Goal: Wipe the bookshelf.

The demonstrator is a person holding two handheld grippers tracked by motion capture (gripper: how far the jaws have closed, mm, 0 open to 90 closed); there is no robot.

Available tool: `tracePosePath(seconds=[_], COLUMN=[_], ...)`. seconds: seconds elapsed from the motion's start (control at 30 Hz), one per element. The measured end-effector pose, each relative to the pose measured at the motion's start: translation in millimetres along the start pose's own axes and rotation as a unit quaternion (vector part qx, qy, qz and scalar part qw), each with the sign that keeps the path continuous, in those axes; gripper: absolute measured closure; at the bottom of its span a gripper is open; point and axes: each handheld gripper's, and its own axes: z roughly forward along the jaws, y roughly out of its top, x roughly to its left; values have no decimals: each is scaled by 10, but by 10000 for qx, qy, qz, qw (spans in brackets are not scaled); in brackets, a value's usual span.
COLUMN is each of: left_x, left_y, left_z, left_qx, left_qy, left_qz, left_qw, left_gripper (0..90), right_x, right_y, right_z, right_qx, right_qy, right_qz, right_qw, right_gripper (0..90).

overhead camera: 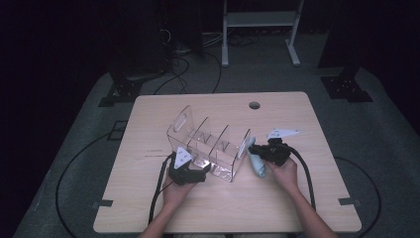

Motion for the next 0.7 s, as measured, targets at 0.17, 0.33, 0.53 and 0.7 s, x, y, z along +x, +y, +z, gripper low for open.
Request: tracePosePath(seconds=[0.17, 0.33, 0.53, 0.7], left_x=[4, -18, -17, -14], left_y=[-2, -10, -14, -15], left_z=[3, 17, 20, 21], left_qx=[-14, -4, 26, 25], left_qy=[-11, 20, 13, 7], left_qz=[10, 33, 19, 17], left_qw=[10000, 10000, 10000, 10000], left_gripper=[68, 68, 69, 68], right_x=[0, 292, 688, 863], right_y=[-75, 14, -44, 79], right_z=[35, -168, -257, -434], right_qx=[45, -181, -152, -397], right_qy=[154, 526, 915, 1044], right_qz=[67, -192, -531, -822], right_qw=[9998, 9983, 9943, 9903], right_gripper=[816, 816, 816, 818])
